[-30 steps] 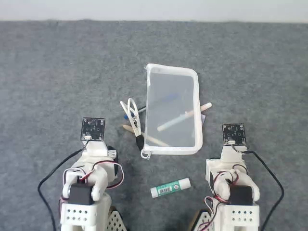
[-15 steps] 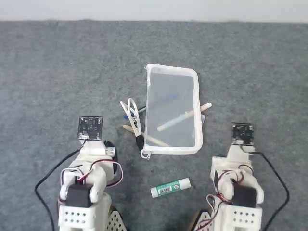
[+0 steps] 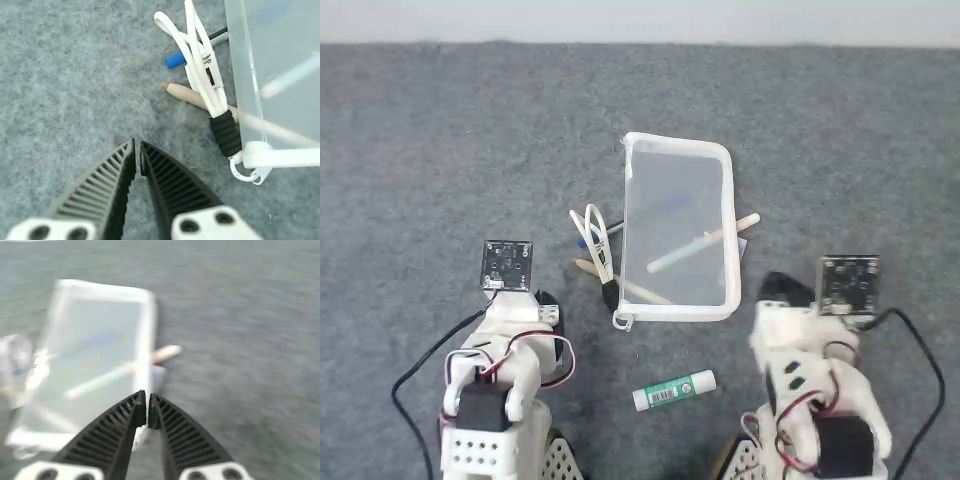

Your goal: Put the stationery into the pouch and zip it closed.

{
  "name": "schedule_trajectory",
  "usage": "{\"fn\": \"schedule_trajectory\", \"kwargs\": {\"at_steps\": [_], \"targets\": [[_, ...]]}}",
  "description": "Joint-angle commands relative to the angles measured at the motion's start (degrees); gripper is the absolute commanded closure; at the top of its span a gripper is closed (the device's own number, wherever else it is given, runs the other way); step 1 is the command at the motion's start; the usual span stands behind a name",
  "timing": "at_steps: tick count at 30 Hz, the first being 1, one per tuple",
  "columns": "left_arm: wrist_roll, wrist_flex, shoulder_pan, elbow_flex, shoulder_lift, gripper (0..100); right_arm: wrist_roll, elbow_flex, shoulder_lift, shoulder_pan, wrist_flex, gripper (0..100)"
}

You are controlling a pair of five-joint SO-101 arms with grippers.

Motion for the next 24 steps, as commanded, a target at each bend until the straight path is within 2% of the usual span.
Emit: {"fn": "schedule_trajectory", "kwargs": {"at_steps": [1, 6, 9, 18, 24], "targets": [[-0.3, -0.4, -2.6, -3.2, -1.3, 99, -4.6, -3.3, 4.7, -8.6, -1.7, 99.3], [0.0, -4.2, -15.3, -3.1, -1.3, 99, -9.2, -5.5, 16.4, -15.9, -5.8, 99.3], [0.0, -6.6, -19.8, -2.9, -1.3, 99, -11.3, -9.4, 24.6, -18.9, -7.3, 99.3], [-0.2, -14.4, -19.8, 3.0, -1.3, 99, -15.3, -15.6, 49.2, -32.8, -9.5, 99.3], [-0.2, -14.3, -19.8, 3.1, -1.3, 99, -15.4, -15.6, 64.1, -34.6, -19.7, 99.3]]}}
